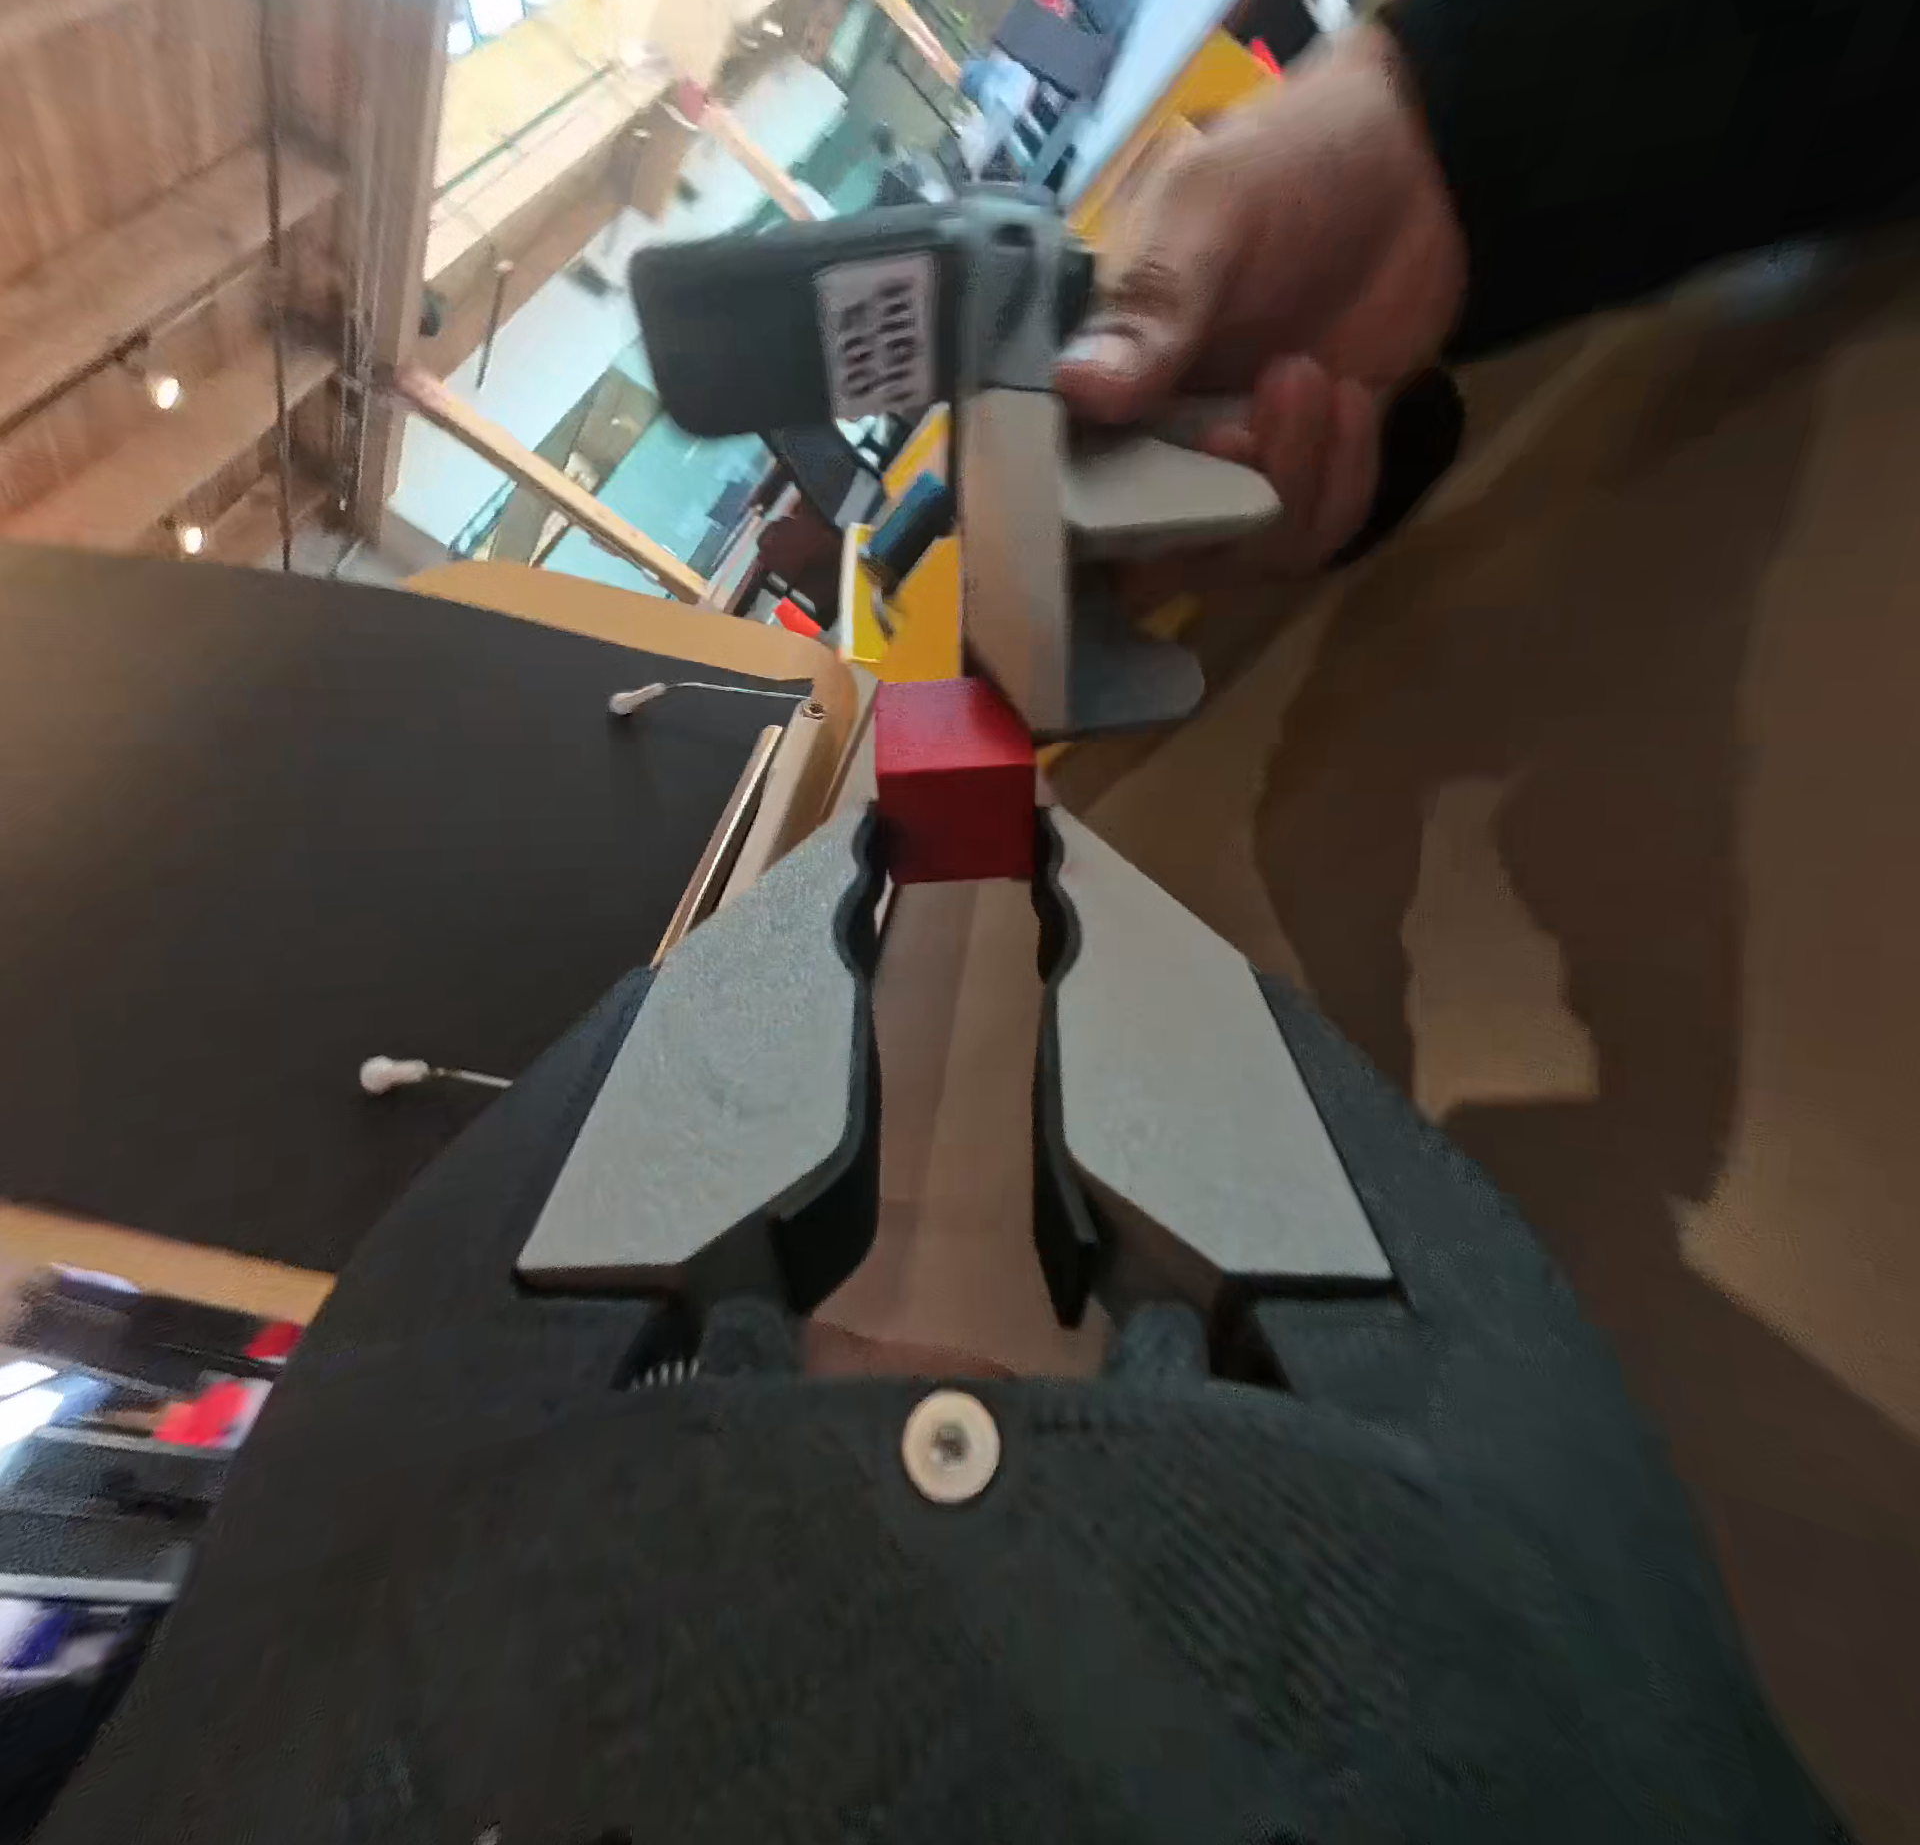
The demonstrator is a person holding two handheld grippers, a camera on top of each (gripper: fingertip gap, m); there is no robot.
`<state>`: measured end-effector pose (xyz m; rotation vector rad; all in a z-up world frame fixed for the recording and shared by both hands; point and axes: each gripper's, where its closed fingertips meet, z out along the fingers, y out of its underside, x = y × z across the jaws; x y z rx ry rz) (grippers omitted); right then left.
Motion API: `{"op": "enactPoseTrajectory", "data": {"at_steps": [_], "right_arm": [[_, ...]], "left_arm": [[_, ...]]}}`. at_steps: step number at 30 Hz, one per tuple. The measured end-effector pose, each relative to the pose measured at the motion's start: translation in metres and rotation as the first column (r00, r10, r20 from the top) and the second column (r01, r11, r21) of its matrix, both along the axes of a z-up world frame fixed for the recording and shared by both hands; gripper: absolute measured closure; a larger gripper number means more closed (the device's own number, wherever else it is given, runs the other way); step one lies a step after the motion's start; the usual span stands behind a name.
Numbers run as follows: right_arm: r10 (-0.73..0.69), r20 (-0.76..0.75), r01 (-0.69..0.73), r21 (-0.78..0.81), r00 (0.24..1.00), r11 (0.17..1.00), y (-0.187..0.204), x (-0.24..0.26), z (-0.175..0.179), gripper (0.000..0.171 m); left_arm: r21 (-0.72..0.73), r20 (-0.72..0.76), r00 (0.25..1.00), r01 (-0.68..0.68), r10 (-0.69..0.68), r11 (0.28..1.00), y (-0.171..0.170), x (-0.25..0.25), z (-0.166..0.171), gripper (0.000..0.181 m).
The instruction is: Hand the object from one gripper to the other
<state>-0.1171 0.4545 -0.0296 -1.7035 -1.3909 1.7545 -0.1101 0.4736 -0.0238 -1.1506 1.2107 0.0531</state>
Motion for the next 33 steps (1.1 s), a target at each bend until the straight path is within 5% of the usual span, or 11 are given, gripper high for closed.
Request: {"op": "enactPoseTrajectory", "data": {"at_steps": [4, 9, 12, 17, 20, 23, 26, 29, 33], "right_arm": [[-0.181, -0.129, 0.203, 0.186, 0.975, 0.961, 0.028, 0.005, 0.021, 0.12], [-0.248, -0.227, 0.297, 0.213, 0.942, 0.931, 0.037, -0.004, 0.036, 0.104], [-0.336, -0.249, 0.406, 0.341, 0.909, 0.848, 0.043, -0.007, 0.038, 0.105], [-0.417, -0.186, 0.455, 0.439, 0.89, 0.775, 0.046, -0.024, 0.023, 0.108], [-0.396, -0.121, 0.411, 0.384, 0.91, 0.827, 0.041, -0.033, 0.01, 0.133], [-0.392, -0.116, 0.402, 0.426, 0.913, 0.811, 0.043, -0.03, 0.007, 0.135], [-0.456, -0.167, 0.443, 0.659, 0.874, 0.608, 0.061, -0.018, 0.01, 0.136], [-0.486, -0.234, 0.38, 0.897, 0.842, 0.225, 0.075, -0.002, 0.013, 0.136], [-0.357, -0.284, 0.28, 0.958, 0.89, -0.063, 0.057, -0.003, 0.02, 0.136]], "left_arm": [[-0.163, 0.387, 0.919, -0.009, 0.072, 0.987, 0.016, -0.025, 0.037, 0.156], [-0.328, 0.532, 0.828, 0.008, 0.178, 0.945, 0.034, -0.034, 0.028, 0.156], [-0.414, 0.488, 0.835, -0.035, 0.255, 0.909, 0.04, -0.029, 0.013, 0.157], [-0.323, 0.351, 0.895, -0.161, 0.276, 0.933, 0.038, -0.02, 0.006, 0.157], [-0.261, 0.298, 0.918, -0.186, 0.262, 0.947, 0.034, -0.012, 0.004, 0.156], [-0.209, 0.246, 0.934, -0.211, 0.26, 0.955, 0.035, -0.011, 0.002, 0.156], [-0.333, 0.26, 0.952, -0.069, 0.161, 0.94, 0.024, -0.005, -0.004, 0.138], [-0.602, 0.417, 0.903, 0.184, 0.109, 0.777, 0.012, -0.004, -0.005, 0.122], [-0.675, 0.55, 0.828, 0.359, 0.114, 0.644, 0.008, -0.009, 0.001, 0.118]]}}
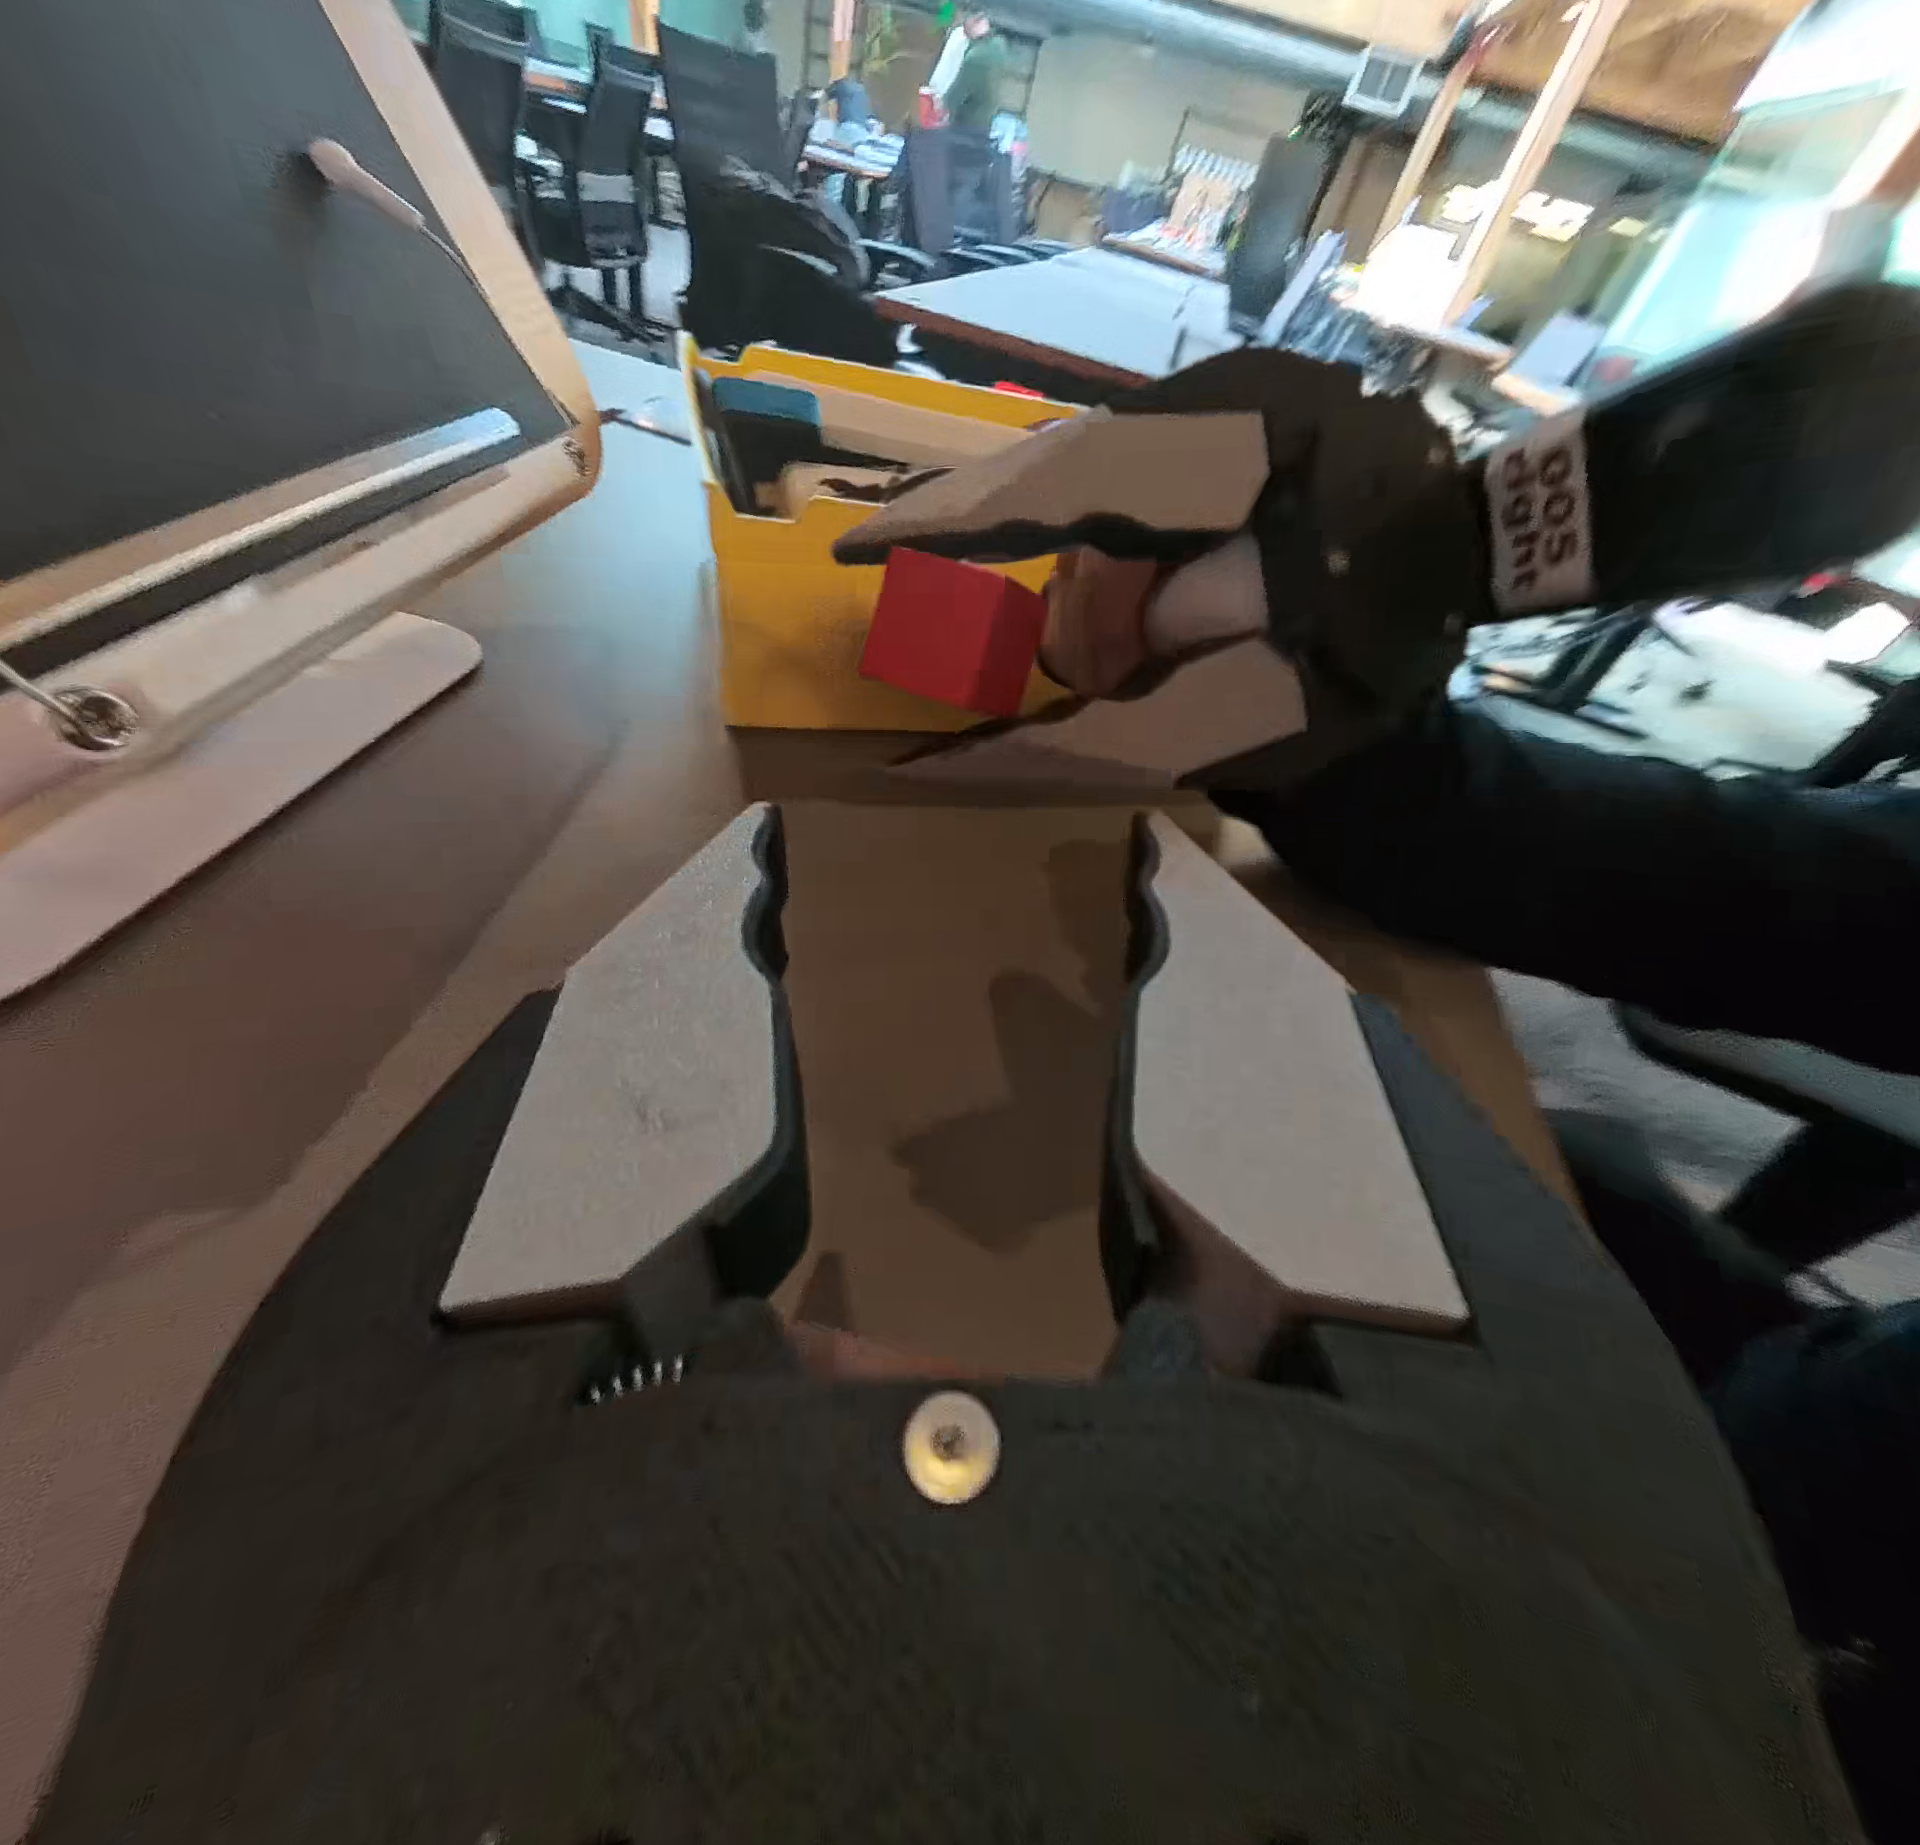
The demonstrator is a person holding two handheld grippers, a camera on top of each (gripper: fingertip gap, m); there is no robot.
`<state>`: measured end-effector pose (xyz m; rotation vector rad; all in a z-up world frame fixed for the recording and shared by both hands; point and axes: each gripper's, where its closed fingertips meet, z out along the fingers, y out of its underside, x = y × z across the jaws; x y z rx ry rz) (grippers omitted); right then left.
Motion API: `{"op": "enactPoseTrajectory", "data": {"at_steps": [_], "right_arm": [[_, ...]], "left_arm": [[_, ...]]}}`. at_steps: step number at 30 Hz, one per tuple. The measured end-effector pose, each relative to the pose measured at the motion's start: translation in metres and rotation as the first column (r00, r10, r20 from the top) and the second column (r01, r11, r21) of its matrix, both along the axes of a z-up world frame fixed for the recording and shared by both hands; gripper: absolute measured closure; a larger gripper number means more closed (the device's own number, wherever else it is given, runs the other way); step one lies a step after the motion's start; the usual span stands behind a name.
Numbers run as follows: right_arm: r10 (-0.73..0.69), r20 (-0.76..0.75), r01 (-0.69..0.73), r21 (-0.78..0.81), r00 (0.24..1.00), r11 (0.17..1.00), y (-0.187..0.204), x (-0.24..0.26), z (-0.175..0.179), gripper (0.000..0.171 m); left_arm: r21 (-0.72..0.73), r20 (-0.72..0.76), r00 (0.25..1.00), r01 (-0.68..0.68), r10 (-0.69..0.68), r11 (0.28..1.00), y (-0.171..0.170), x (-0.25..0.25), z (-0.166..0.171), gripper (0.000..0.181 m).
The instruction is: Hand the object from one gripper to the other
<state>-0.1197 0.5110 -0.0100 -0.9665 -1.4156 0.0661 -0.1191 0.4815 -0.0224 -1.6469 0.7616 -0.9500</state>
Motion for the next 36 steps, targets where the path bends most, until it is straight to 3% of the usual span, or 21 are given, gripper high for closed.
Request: {"op": "enactPoseTrajectory", "data": {"at_steps": [4, 7, 10, 12, 16, 21, 24, 27, 29, 31, 32, 34, 36], "right_arm": [[0.058, 0.122, -0.073, 0.119, 0.991, 0.99, -0.021, -0.012, -0.013, 0.136], [0.098, 0.158, -0.119, 0.129, 0.983, 0.984, -0.036, -0.022, -0.022, 0.136], [0.096, 0.142, -0.106, 0.063, 0.985, 0.992, -0.034, -0.021, -0.025, 0.135], [0.11, 0.129, -0.1, -0.078, 0.986, 0.992, -0.028, -0.014, -0.031, 0.124], [0.185, -0.035, -0.179, -0.477, 0.982, 0.861, -0.025, -0.002, -0.025, 0.119], [0.166, -0.372, -0.404, -0.778, 0.913, 0.48, -0.032, -0.005, 0.008, 0.111], [0.109, -0.399, -0.409, -0.833, 0.911, 0.372, -0.028, -0.012, 0.004, 0.106], [0.114, -0.341, -0.357, -0.844, 0.933, 0.4, -0.031, -0.022, -0.01, 0.112], [0.081, -0.281, -0.283, -0.82, 0.956, 0.497, -0.023, -0.025, -0.018, 0.147], [0.088, -0.235, -0.242, -0.781, 0.968, 0.576, -0.02, -0.022, -0.021, 0.148], [0.085, -0.212, -0.217, -0.742, 0.974, 0.634, -0.016, -0.019, -0.02, 0.148], [0.093, -0.167, -0.177, -0.612, 0.982, 0.771, -0.009, -0.01, -0.015, 0.148], [0.152, -0.129, -0.193, -0.408, 0.98, 0.893, -0.015, -0.006, -0.007, 0.148]], "left_arm": [[-0.053, 0.066, 0.996, 0.069, -0.066, 0.996, -0.007, 0.006, 0.003, 0.118], [-0.022, 0.021, 0.995, 0.099, -0.098, 0.995, -0.013, 0.011, -0.003, 0.147], [0.092, -0.077, 0.994, 0.081, -0.074, 0.992, -0.011, 0.007, -0.005, 0.155], [0.251, -0.183, 0.982, -0.008, 0.056, 0.968, 0.002, -0.003, -0.004, 0.155], [0.689, -0.359, 0.859, -0.02, 0.365, 0.724, 0.011, -0.016, 0.006, 0.155], [0.888, -0.369, 0.737, 0.099, 0.567, 0.449, 0.011, -0.017, 0.011, 0.155], [0.912, -0.368, 0.692, 0.139, 0.621, 0.385, 0.01, -0.011, 0.013, 0.155], [0.913, -0.394, 0.631, 0.187, 0.668, 0.362, 0.015, -0.007, 0.007, 0.154], [0.911, -0.403, 0.626, 0.203, 0.668, 0.36, 0.014, -0.003, 0.004, 0.156], [0.896, -0.419, 0.661, 0.19, 0.623, 0.401, 0.01, 0.001, 0.001, 0.156], [0.871, -0.426, 0.716, 0.158, 0.553, 0.466, 0.005, 0.003, -0.001, 0.153], [0.74, -0.415, 0.834, 0.077, 0.363, 0.669, -0.003, 0.003, -0.004, 0.14], [0.56, -0.308, 0.928, -0.001, 0.21, 0.828, -0.004, -0.001, 0.002, 0.135]]}}
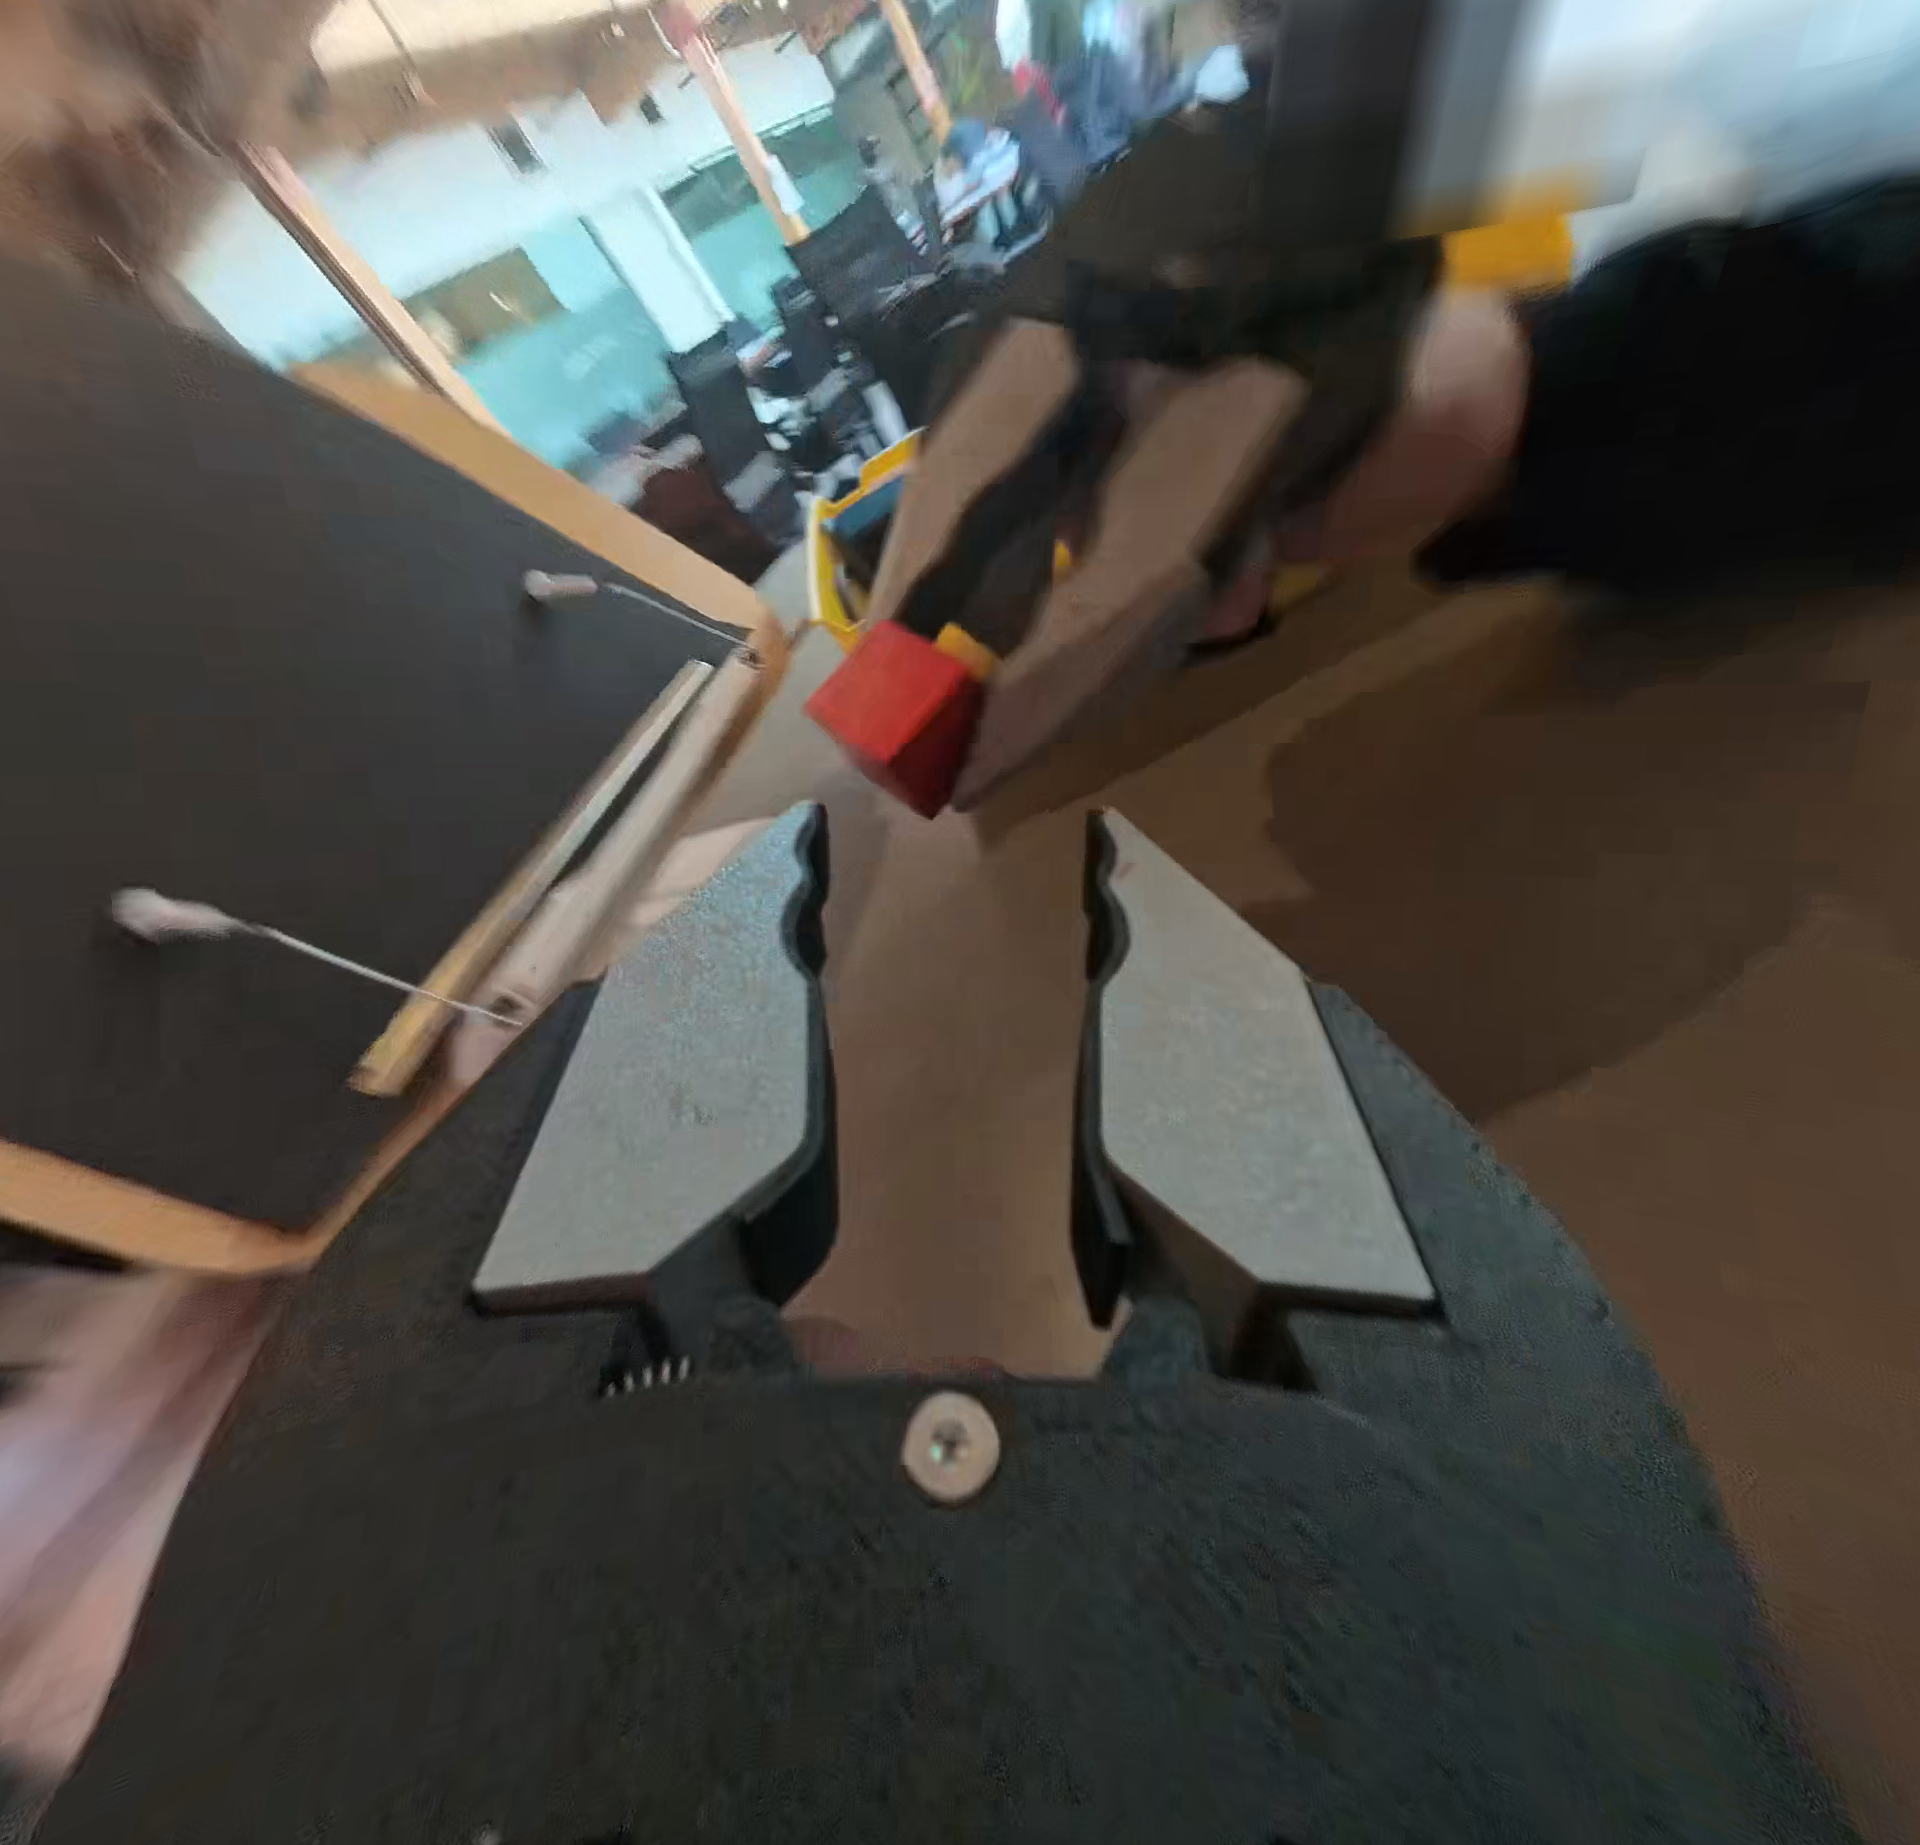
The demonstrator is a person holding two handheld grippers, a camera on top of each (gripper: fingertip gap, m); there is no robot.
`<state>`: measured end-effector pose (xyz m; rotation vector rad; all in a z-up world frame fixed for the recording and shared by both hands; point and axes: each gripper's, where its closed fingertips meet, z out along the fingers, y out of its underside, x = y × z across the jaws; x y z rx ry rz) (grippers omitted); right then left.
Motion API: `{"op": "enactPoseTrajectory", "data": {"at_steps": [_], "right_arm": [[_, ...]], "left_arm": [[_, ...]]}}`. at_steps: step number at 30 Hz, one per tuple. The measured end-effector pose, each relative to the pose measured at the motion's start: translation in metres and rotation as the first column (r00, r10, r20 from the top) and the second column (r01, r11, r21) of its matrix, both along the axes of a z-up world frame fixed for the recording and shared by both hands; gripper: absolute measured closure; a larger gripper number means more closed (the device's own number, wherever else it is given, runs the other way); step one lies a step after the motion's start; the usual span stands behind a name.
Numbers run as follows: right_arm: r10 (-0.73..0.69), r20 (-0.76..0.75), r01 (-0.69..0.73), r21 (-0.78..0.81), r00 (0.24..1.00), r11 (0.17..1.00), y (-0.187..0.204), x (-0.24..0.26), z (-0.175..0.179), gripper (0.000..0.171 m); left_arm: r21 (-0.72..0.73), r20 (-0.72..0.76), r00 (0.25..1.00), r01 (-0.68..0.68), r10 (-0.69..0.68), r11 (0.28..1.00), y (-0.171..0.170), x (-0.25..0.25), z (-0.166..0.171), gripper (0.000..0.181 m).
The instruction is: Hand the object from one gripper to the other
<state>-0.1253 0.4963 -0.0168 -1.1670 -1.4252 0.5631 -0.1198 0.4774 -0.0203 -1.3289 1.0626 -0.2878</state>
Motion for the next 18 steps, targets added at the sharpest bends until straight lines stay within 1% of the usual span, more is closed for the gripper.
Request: {"op": "enactPoseTrajectory", "data": {"at_steps": [1, 2, 3, 4, 5, 7, 8, 9, 10, 11, 12, 13, 14, 15, 16, 17, 18], "right_arm": [[0.015, 0.004, -0.016, 0.123, 1.0, 0.992, -0.005, 0.001, 0.003, 0.148], [0.023, 0.011, -0.025, 0.224, 1.0, 0.974, -0.01, 0.001, 0.005, 0.147], [0.03, 0.017, -0.033, 0.289, 0.999, 0.957, -0.014, -0.001, 0.006, 0.147], [0.044, 0.033, -0.052, 0.32, 0.998, 0.946, -0.018, -0.003, 0.004, 0.147], [0.056, 0.055, -0.072, 0.34, 0.997, 0.938, -0.022, -0.005, 0.0, 0.148], [0.085, 0.083, -0.11, 0.372, 0.993, 0.922, -0.03, -0.008, -0.006, 0.148], [0.106, 0.091, -0.133, 0.378, 0.99, 0.916, -0.034, -0.01, -0.008, 0.148], [0.114, 0.097, -0.143, 0.381, 0.989, 0.914, -0.037, -0.012, -0.01, 0.147], [0.112, 0.1, -0.142, 0.382, 0.989, 0.913, -0.038, -0.013, -0.011, 0.147], [0.101, 0.104, -0.133, 0.377, 0.99, 0.916, -0.036, -0.014, -0.012, 0.147], [0.073, 0.111, -0.109, 0.363, 0.991, 0.925, -0.031, -0.012, -0.015, 0.146], [0.027, 0.121, -0.067, 0.337, 0.992, 0.939, -0.023, -0.009, -0.017, 0.143], [-0.015, 0.142, -0.03, 0.308, 0.99, 0.951, -0.015, -0.005, -0.021, 0.14], [-0.025, 0.154, -0.016, 0.261, 0.988, 0.965, -0.011, -0.001, -0.022, 0.133], [0.008, 0.148, -0.035, 0.176, 0.989, 0.984, -0.013, 0.002, -0.022, 0.13], [0.063, 0.128, -0.072, 0.067, 0.99, 0.995, -0.019, 0.004, -0.02, 0.13], [0.111, 0.086, -0.108, -0.038, 0.99, 0.993, -0.025, 0.005, -0.016, 0.128]], "left_arm": [[-0.13, 0.113, 0.993, 0.05, -0.036, 0.99, -0.001, -0.001, 0.004, 0.133], [-0.257, 0.212, 0.975, 0.128, -0.074, 0.958, -0.004, 0.0, 0.005, 0.129], [-0.359, 0.3, 0.948, 0.215, -0.106, 0.908, -0.008, 0.001, 0.007, 0.127], [-0.43, 0.372, 0.916, 0.311, -0.147, 0.848, -0.015, 0.002, 0.008, 0.125], [-0.475, 0.428, 0.888, 0.382, -0.171, 0.793, -0.02, 0.003, 0.008, 0.126], [-0.543, 0.492, 0.855, 0.45, -0.166, 0.709, -0.023, 0.005, 0.005, 0.126], [-0.561, 0.516, 0.841, 0.474, -0.161, 0.679, -0.023, 0.008, 0.004, 0.126], [-0.575, 0.529, 0.832, 0.494, -0.163, 0.652, -0.025, 0.011, 0.002, 0.13], [-0.587, 0.525, 0.837, 0.487, -0.154, 0.647, -0.024, 0.013, -0.001, 0.141], [-0.582, 0.514, 0.845, 0.469, -0.146, 0.664, -0.021, 0.013, -0.003, 0.145], [-0.578, 0.489, 0.86, 0.443, -0.144, 0.685, -0.018, 0.012, -0.005, 0.146], [-0.56, 0.442, 0.886, 0.392, -0.137, 0.73, -0.014, 0.01, -0.007, 0.146], [-0.516, 0.389, 0.914, 0.323, -0.119, 0.793, -0.008, 0.006, -0.008, 0.147], [-0.449, 0.32, 0.943, 0.232, -0.087, 0.863, 0.0, 0.0, -0.007, 0.147], [-0.351, 0.236, 0.971, 0.131, -0.048, 0.927, 0.007, -0.006, -0.006, 0.147], [-0.227, 0.163, 0.986, 0.061, -0.024, 0.972, 0.009, -0.009, -0.002, 0.147], [-0.106, 0.102, 0.995, 0.031, -0.02, 0.994, 0.007, -0.008, 0.003, 0.147]]}}
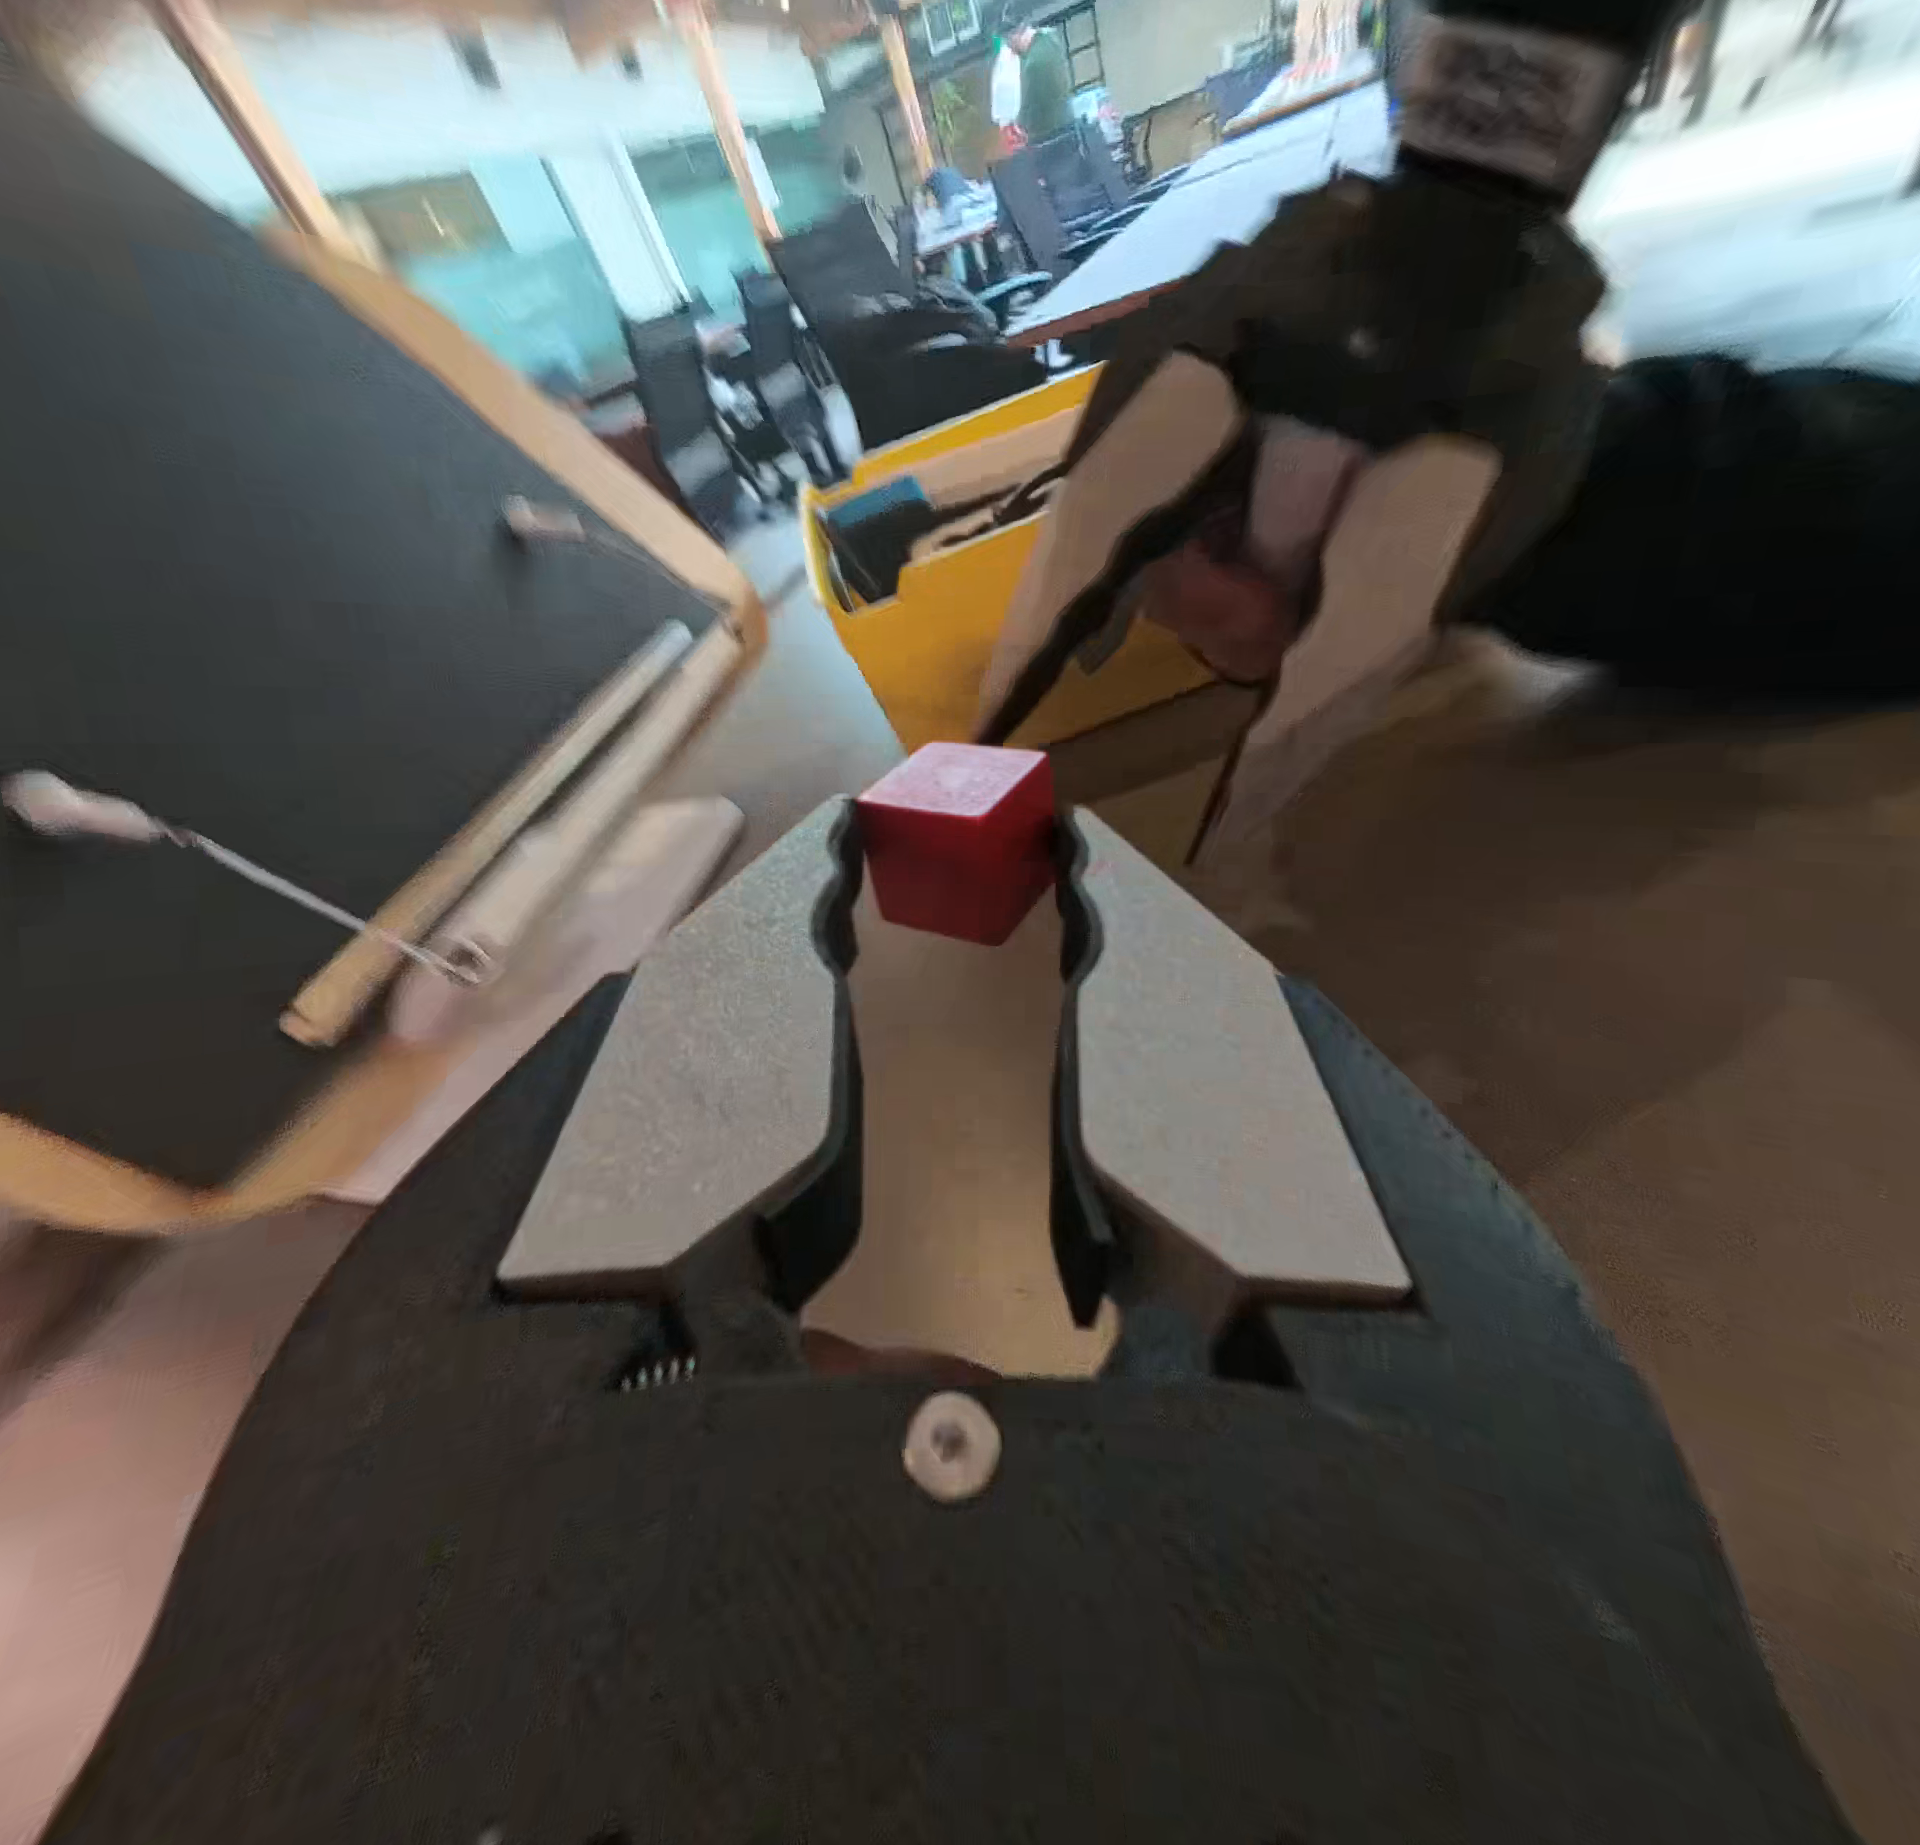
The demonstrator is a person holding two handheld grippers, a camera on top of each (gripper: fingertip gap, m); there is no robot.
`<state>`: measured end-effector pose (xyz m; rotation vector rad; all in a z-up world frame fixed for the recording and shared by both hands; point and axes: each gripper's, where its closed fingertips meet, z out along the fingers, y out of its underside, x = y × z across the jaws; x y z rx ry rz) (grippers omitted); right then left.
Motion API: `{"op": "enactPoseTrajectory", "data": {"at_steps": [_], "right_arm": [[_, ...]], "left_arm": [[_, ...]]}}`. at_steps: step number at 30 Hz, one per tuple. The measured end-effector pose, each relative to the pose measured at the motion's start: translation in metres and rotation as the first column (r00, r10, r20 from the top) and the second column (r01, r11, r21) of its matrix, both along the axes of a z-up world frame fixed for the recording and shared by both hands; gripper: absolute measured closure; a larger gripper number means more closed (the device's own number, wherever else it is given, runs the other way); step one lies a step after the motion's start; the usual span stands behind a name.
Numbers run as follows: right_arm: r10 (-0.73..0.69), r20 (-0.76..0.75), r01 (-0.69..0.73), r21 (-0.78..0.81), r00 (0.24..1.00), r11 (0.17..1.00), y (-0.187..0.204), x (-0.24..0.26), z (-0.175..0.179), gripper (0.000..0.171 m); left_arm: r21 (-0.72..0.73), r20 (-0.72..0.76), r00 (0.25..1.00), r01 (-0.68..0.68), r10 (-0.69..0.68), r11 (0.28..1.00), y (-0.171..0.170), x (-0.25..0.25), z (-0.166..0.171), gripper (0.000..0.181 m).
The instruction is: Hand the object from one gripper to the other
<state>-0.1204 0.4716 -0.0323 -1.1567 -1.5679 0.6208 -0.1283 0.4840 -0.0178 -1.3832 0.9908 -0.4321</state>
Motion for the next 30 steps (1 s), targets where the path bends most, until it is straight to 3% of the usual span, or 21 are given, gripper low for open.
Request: {"op": "enactPoseTrajectory", "data": {"at_steps": [2, 5, 9, 14, 17, 19, 22, 26, 28, 30], "right_arm": [[0.056, -0.102, -0.076, -0.205, 0.993, 0.976, -0.01, 0.0, 0.015, 0.116], [0.07, -0.203, -0.146, -0.391, 0.977, 0.909, -0.013, -0.003, 0.032, 0.114], [0.079, -0.14, -0.124, -0.348, 0.987, 0.929, -0.017, -0.01, 0.02, 0.122], [0.077, -0.141, -0.127, -0.388, 0.987, 0.913, -0.016, -0.015, 0.02, 0.148], [0.058, -0.122, -0.1, -0.37, 0.991, 0.924, -0.013, -0.014, 0.02, 0.148], [-0.043, -0.085, 0.016, -0.293, 0.995, 0.956, -0.001, -0.006, 0.028, 0.148], [-0.269, -0.099, 0.249, -0.179, 0.958, 0.952, 0.031, 0.038, 0.08, 0.148], [-0.625, 0.008, 0.624, -0.052, 0.781, 0.78, 0.093, 0.139, 0.131, 0.147], [-0.701, 0.127, 0.713, -0.097, 0.701, 0.695, 0.112, 0.176, 0.121, 0.148], [-0.736, 0.299, 0.791, -0.141, 0.608, 0.596, 0.126, 0.202, 0.083, 0.145]], "left_arm": [[0.181, -0.108, 0.994, -0.013, 0.033, 0.983, -0.007, 0.004, 0.003, 0.146], [0.256, -0.162, 0.986, 0.076, -0.035, 0.964, -0.024, 0.019, 0.001, 0.146], [0.234, -0.149, 0.988, 0.075, -0.04, 0.969, -0.024, 0.021, 0.0, 0.146], [0.215, -0.135, 0.991, 0.056, -0.027, 0.975, -0.019, 0.015, 0.0, 0.147], [0.217, -0.136, 0.991, 0.035, -0.006, 0.976, -0.016, 0.015, 0.0, 0.146], [0.164, -0.1, 0.995, -0.006, 0.023, 0.986, -0.009, 0.013, -0.001, 0.146], [0.082, -0.091, 0.988, -0.117, 0.125, 0.99, 0.01, 0.0, -0.008, 0.143], [-0.007, -0.152, 0.966, -0.214, 0.21, 0.977, 0.026, -0.007, -0.028, 0.145], [-0.008, -0.196, 0.952, -0.24, 0.234, 0.971, 0.029, -0.008, -0.036, 0.146], [-0.023, -0.211, 0.948, -0.25, 0.24, 0.968, 0.03, -0.007, -0.041, 0.148]]}}
